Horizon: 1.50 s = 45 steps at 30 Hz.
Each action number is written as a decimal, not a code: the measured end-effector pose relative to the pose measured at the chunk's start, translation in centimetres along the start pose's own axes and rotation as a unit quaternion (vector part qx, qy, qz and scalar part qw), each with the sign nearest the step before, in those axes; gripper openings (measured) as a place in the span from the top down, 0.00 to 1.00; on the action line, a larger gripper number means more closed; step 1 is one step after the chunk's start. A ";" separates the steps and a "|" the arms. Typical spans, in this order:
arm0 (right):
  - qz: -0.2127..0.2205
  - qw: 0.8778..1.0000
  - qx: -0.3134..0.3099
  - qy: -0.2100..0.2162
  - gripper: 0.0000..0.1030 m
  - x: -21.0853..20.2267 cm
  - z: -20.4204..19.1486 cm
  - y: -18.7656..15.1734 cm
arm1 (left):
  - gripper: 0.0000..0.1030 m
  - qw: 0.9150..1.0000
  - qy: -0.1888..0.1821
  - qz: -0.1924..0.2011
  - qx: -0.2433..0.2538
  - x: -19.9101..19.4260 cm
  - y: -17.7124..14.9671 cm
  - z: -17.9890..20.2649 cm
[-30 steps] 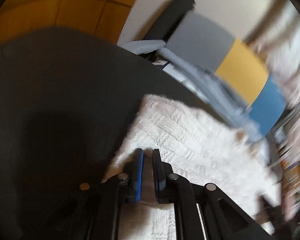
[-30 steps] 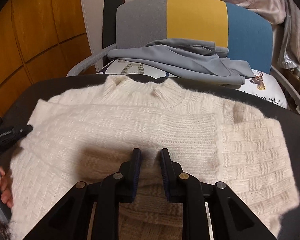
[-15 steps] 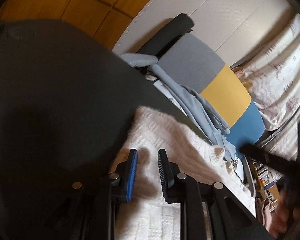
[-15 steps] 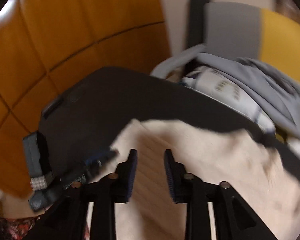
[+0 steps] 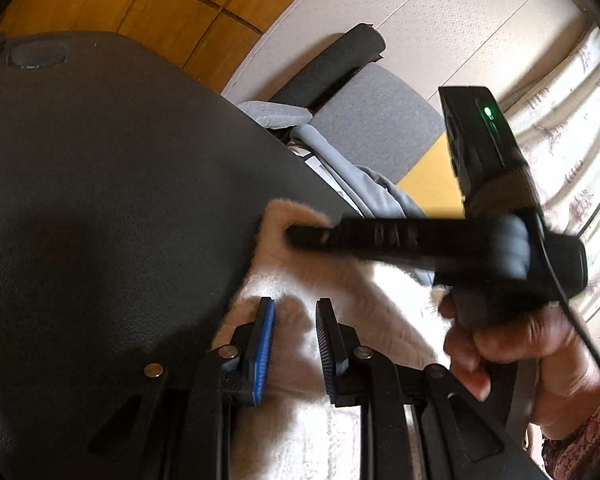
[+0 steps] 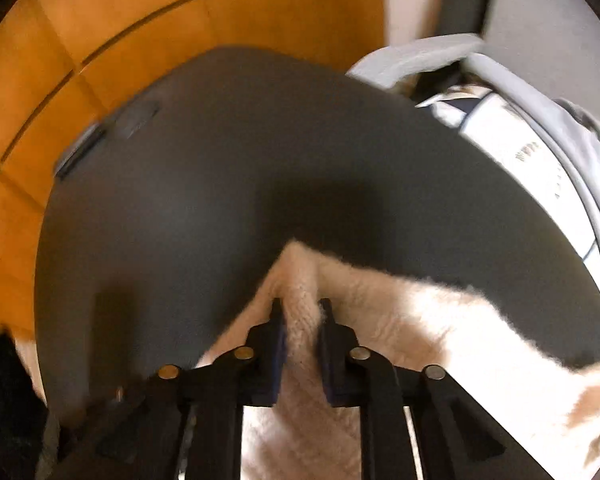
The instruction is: Fold clothes
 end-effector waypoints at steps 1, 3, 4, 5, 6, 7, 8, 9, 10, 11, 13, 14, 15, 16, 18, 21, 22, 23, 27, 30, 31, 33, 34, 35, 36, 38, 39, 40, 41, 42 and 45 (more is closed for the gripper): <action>0.012 1.000 0.013 -0.013 0.91 -0.1 0.7 0.5 | 0.80 1.000 0.000 0.000 0.000 0.0 0.0 0.0; 0.025 0.999 0.026 -0.027 0.93 0.3 1.6 1.1 | 0.80 1.000 0.000 0.000 0.001 0.1 0.0 0.0; 0.026 0.999 0.030 -0.029 0.93 0.7 1.8 1.0 | 0.80 1.000 0.000 0.001 0.001 0.1 0.0 0.0; 0.025 0.999 0.031 -0.027 0.93 1.0 1.9 0.7 | 0.80 1.000 0.000 0.001 0.001 0.1 -0.1 0.0; 0.031 0.999 0.033 -0.018 0.93 1.0 1.9 0.6 | 0.80 1.000 0.001 0.001 0.002 0.1 -0.1 0.0; 0.036 0.999 0.037 -0.006 0.89 0.9 1.9 0.5 | 0.80 1.000 0.001 0.002 0.002 0.1 -0.1 0.0; 0.037 0.998 0.047 0.015 0.88 0.3 2.0 0.6 | 0.80 1.000 0.000 0.002 0.002 0.1 -0.1 0.0; 0.045 0.997 0.058 0.026 0.87 -0.7 2.4 0.8 | 0.80 1.000 0.000 0.003 0.002 0.1 -0.1 0.1; 0.064 0.995 0.067 0.033 0.87 -2.0 2.9 1.5 | 0.80 1.000 0.000 0.004 0.002 0.0 0.0 0.1; 0.083 0.993 0.076 0.040 0.87 -3.5 3.6 2.1 | 0.80 1.000 -0.001 0.005 0.002 0.0 0.0 0.1; 0.099 0.991 0.088 0.021 0.86 -5.7 6.0 2.3 | 0.80 1.000 0.001 0.007 0.006 -0.1 0.0 0.3; 0.093 0.992 0.090 0.005 0.83 -6.3 7.3 2.2 | 0.78 1.000 0.000 0.007 0.007 -0.1 0.0 0.3; 0.073 0.994 0.086 -0.006 0.80 -6.2 8.2 1.5 | 0.78 1.000 -0.001 0.007 0.009 -0.2 -0.1 0.4; 0.057 0.995 0.077 -0.014 0.73 -5.9 8.5 1.0 | 0.78 1.000 -0.002 0.007 0.010 -0.2 -0.1 0.4; 0.024 0.998 0.046 -0.041 0.63 -4.8 8.7 -0.1 | 0.78 1.000 -0.003 0.007 0.012 -0.3 -0.1 0.5; 0.004 0.998 0.002 -0.065 0.61 -3.1 8.0 -0.7 | 0.78 1.000 -0.004 0.007 0.015 -0.4 -0.2 0.6; -0.002 0.997 -0.009 -0.070 0.62 -2.5 7.8 -0.9 | 0.78 1.000 -0.004 0.006 0.016 -0.4 -0.2 0.6; -0.014 0.997 -0.017 -0.079 0.62 -1.8 7.6 -1.2 | 0.78 1.000 -0.004 0.006 0.016 -0.4 -0.2 0.6; -0.008 0.992 -0.053 -0.117 0.90 -1.3 6.6 -0.7 | 0.78 1.000 -0.005 0.005 0.017 -0.3 -0.2 0.7; 0.013 0.989 -0.045 -0.142 0.91 -1.1 7.1 0.2 | 0.78 1.000 -0.006 0.004 0.017 -0.2 -0.3 0.7; 0.020 0.988 -0.039 -0.148 0.91 -0.9 7.3 0.4 | 0.78 1.000 -0.006 0.004 0.017 -0.1 -0.3 0.7; 0.037 0.987 -0.033 -0.150 0.89 -0.9 7.3 0.4 | 0.78 1.000 -0.006 0.004 0.018 -0.2 -0.3 0.7; 0.037 0.989 -0.033 -0.142 0.83 -1.1 7.1 0.4 | 0.78 1.000 -0.005 0.003 0.018 -0.2 -0.3 0.7; 0.038 0.990 -0.033 -0.133 0.74 -1.4 7.0 0.3 | 0.78 1.000 -0.005 0.003 0.018 -0.3 -0.3 0.7; 0.042 0.991 -0.029 -0.127 0.67 -2.0 7.0 0.3 | 0.78 1.000 -0.005 0.003 0.017 -0.3 -0.3 0.6; 0.080 0.989 0.001 -0.125 0.57 -4.4 8.0 0.5 | 0.78 1.000 -0.006 0.003 0.017 -0.4 -0.4 0.6; 0.102 0.987 0.019 -0.122 0.58 -5.7 8.9 0.5 | 0.78 1.000 -0.006 0.003 0.017 -0.5 -0.4 0.6; 0.107 0.985 0.034 -0.128 0.59 -6.9 10.0 -0.4 | 0.78 1.000 -0.005 0.003 0.017 -0.5 -0.4 0.6; 0.112 0.983 0.048 -0.134 0.71 -8.0 11.1 -1.3 | 0.78 1.000 -0.004 0.003 0.018 -0.5 -0.4 0.7; 0.112 0.983 0.060 -0.135 0.78 -8.8 12.0 -2.3 | 0.78 1.000 -0.002 0.003 0.020 -0.5 -0.4 0.7; 0.069 0.987 0.075 -0.121 0.85 -7.1 13.6 -5.5 | 0.78 1.000 -0.002 0.003 0.020 -0.6 -0.5 0.7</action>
Point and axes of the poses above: each gripper's, at about its wrist camera, not at the fingertips, and x roughly the way its jaws point, z to its right, y to its top, the point moved 10 cm from there along x, roughly the way its jaws point, and after that the axes turned 2 degrees about z, right-handed, at the moved point
